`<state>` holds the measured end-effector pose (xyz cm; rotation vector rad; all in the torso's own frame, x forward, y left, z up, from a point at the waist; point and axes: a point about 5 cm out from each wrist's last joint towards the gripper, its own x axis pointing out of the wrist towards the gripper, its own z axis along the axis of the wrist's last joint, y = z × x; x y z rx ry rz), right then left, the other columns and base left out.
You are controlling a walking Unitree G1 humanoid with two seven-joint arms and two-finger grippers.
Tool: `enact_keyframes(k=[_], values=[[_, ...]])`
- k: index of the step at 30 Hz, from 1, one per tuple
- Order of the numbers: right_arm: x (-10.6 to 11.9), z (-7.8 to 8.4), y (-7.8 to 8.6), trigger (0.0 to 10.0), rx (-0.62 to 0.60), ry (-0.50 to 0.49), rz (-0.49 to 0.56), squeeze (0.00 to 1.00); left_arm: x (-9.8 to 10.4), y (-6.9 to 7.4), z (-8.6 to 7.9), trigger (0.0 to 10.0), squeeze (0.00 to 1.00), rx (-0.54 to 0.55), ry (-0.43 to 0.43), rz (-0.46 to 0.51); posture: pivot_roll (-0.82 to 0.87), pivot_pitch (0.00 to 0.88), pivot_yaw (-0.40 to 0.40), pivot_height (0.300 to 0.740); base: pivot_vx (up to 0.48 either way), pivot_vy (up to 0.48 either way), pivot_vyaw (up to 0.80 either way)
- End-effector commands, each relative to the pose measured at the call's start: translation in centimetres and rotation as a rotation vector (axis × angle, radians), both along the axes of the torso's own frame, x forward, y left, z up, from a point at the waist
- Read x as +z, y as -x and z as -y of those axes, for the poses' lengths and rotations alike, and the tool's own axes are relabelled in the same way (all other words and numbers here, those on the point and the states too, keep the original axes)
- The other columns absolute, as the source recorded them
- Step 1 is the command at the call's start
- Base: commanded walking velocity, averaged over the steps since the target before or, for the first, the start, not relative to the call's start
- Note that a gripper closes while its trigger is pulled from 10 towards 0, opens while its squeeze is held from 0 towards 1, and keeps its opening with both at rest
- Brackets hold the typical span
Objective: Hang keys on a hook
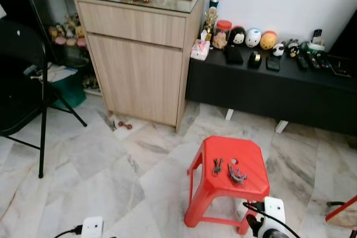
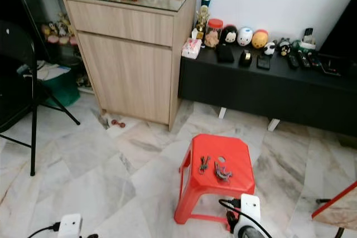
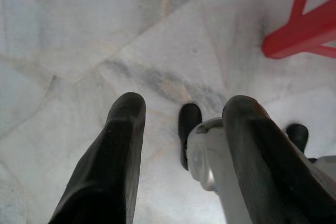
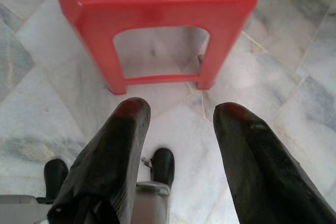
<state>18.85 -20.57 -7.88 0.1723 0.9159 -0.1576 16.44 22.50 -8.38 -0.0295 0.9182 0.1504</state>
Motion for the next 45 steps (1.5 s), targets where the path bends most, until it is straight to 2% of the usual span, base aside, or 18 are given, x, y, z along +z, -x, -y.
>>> enact_keyframes(k=[1, 9, 15, 23, 29, 45], values=[[0.2, 0.8, -0.1, 10.0, -0.016, 0.015, 0.005, 0.0, -0.3, 0.3, 0.4, 10.0, 0.0, -0.036, -0.004, -0.031, 0.09, 0.0, -0.068, 0.74, 0.0, 0.0, 0.0], [0.2, 0.8, 0.0, 10.0, -0.039, 0.019, 0.007, 0.0, -0.3, 0.4, 0.4, 10.0, 0.0, -0.011, 0.0, -0.029, 0.09, 0.0, -0.064, 0.74, 0.0, 0.0, 0.0], [0.1, 0.8, 0.1, 10.0, -0.054, 0.029, 0.006, 0.0, -0.1, 0.2, 0.2, 10.0, 0.0, 0.014, 0.021, 0.008, 0.08, 0.0, -0.04, 0.74, 0.0, 0.0, 0.0], [-0.1, 0.2, 0.2, 10.0, -0.072, 0.013, 0.001, 0.0, 0.4, -0.8, 0.1, 10.0, 0.0, -0.025, 0.027, 0.035, 0.07, 0.0, -0.012, 0.74, 0.0, 0.0, 0.0], [-0.1, 0.3, 0.2, 10.0, -0.062, 0.017, -0.002, 0.0, 0.3, -0.9, 0.5, 10.0, 0.0, -0.059, 0.013, 0.022, 0.07, 0.0, -0.019, 0.74, 0.0, 0.0, 0.0], [0.1, 0.7, 0.0, 10.0, -0.034, 0.031, -0.001, 0.0, 0.2, -0.9, 0.9, 10.0, 0.0, -0.037, 0.027, 0.028, 0.08, 0.0, -0.041, 0.74, 0.015, 0.0, 0.0]])
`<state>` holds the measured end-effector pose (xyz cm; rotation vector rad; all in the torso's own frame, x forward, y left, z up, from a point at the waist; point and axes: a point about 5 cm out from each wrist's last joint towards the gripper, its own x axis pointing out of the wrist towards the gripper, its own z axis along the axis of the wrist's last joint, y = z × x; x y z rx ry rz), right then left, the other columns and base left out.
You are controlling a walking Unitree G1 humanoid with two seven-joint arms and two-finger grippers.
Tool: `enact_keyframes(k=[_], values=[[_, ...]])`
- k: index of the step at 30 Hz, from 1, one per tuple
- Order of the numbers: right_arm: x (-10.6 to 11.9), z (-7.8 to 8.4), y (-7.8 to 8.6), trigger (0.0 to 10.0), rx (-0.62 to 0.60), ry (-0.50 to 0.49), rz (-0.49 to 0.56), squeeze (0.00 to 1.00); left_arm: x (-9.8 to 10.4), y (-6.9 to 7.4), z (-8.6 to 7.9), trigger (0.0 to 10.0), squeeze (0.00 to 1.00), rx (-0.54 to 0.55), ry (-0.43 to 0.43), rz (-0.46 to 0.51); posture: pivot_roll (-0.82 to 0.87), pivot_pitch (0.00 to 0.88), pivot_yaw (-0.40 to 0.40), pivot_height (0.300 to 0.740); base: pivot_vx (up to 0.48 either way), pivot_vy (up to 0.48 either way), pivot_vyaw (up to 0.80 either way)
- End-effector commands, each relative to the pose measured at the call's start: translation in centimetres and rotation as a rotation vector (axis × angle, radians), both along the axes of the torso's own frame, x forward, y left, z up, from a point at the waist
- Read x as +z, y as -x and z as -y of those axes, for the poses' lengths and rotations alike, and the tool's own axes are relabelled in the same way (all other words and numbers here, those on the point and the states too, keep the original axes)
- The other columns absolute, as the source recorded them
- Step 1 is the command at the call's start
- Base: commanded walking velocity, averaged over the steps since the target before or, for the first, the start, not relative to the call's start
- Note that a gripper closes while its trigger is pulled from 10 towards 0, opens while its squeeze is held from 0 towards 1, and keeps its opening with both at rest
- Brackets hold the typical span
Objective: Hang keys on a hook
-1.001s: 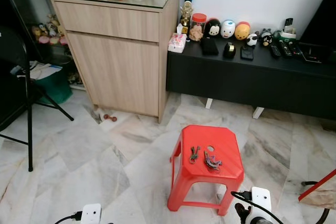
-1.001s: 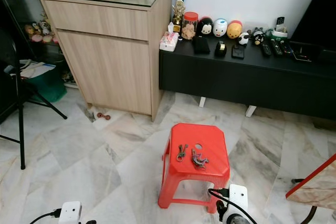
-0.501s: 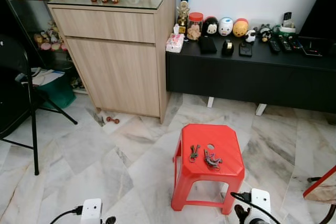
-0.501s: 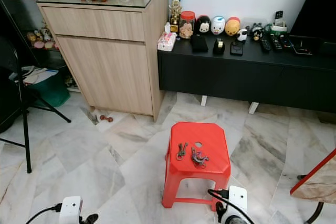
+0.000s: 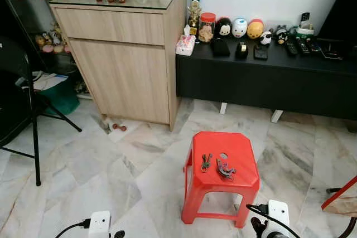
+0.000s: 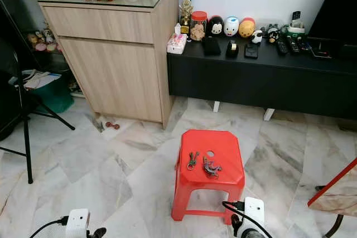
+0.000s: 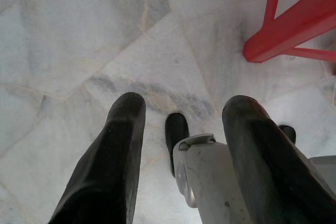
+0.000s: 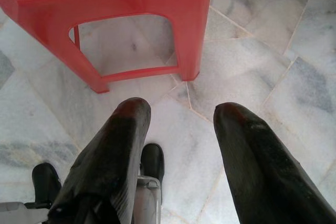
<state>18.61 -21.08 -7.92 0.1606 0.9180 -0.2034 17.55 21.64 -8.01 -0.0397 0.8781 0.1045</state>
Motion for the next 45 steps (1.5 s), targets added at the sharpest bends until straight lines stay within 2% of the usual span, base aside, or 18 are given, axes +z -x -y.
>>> enact_keyframes(k=[1, 34, 45], values=[[0.15, 0.17, -0.23, 10.0, 0.004, 0.004, 0.005, 0.0, -0.12, 0.17, 0.06, 10.0, 0.0, -0.003, 0.0, -0.013, 0.08, 0.0, -0.041, 0.74, 0.255, 0.0, 0.0], [0.21, 0.1, -0.39, 10.0, 0.03, 0.011, 0.0, 0.0, -0.12, 0.47, -0.61, 10.0, 0.0, 0.011, -0.025, -0.019, 0.09, 0.0, -0.047, 0.74, 0.31, 0.0, 0.0], [0.18, 0.17, -0.31, 10.0, 0.019, 0.01, 0.002, 0.0, -0.13, 0.51, -0.5, 10.0, 0.0, 0.016, -0.016, -0.009, 0.08, 0.0, -0.049, 0.74, 0.0, 0.0, 0.0]])
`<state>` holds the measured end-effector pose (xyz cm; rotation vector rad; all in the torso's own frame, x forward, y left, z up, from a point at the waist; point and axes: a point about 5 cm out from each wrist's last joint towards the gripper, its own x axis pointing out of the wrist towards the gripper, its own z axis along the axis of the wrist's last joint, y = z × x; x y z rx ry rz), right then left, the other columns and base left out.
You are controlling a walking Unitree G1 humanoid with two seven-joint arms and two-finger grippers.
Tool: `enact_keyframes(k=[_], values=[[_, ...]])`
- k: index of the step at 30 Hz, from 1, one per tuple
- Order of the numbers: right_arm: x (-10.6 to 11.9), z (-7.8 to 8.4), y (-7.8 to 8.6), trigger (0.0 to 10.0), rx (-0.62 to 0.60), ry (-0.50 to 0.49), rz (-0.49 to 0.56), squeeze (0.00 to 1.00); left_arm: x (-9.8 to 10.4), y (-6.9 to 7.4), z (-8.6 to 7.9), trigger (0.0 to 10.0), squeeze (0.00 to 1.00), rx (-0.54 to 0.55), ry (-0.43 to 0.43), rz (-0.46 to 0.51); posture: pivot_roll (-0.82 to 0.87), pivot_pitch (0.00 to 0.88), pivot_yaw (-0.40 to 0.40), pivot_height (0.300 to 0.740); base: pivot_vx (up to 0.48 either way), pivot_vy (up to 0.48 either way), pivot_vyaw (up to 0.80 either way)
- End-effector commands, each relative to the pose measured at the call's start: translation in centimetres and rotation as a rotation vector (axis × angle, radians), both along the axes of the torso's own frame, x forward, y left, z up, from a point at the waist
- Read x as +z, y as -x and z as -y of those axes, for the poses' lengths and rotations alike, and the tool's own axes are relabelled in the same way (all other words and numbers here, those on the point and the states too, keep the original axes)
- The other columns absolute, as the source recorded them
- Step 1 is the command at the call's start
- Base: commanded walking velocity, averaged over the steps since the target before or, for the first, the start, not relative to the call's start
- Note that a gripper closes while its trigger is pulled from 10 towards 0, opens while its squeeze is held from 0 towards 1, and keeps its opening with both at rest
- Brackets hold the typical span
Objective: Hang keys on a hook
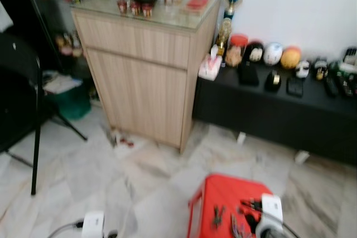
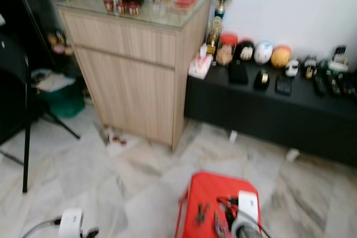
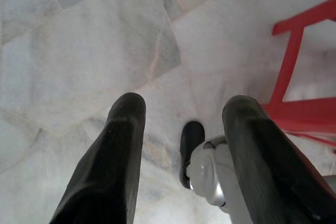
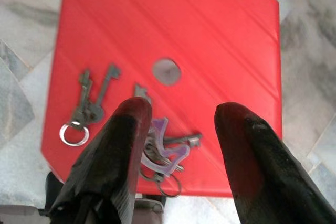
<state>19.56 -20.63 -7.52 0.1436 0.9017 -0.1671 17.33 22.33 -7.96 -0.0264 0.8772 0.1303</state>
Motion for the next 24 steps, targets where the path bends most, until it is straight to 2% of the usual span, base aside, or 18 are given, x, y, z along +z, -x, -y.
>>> enact_keyframes(k=[1, 10, 15, 24], values=[[-0.21, 0.63, 0.64, 10.0, -0.019, 0.009, -0.017, 0.0, -0.18, 0.29, 0.21, 10.0, 0.0, 0.0, 0.008, -0.006, 0.08, 0.0, -0.049, 0.74, 0.0, 0.0, 0.0], [-0.21, 0.64, 0.63, 10.0, -0.022, 0.007, -0.015, 0.0, -0.24, 0.37, 0.37, 10.0, 0.0, -0.022, 0.009, -0.01, 0.09, 0.0, -0.051, 0.74, 0.0, 0.0, 0.0], [-0.24, 0.61, 0.69, 10.0, -0.019, 0.006, -0.016, 0.0, -0.28, 0.49, 0.3, 10.0, 0.0, -0.018, 0.004, -0.013, 0.09, 0.0, -0.051, 0.74, 0.0, -0.317, 0.0], [-0.27, 0.5, 0.75, 10.0, -0.012, 0.0, -0.009, 0.0, -0.32, 0.7, 0.03, 10.0, 0.0, -0.018, -0.007, -0.021, 0.09, 0.0, -0.045, 0.74, 0.0, 0.0, 0.0]])
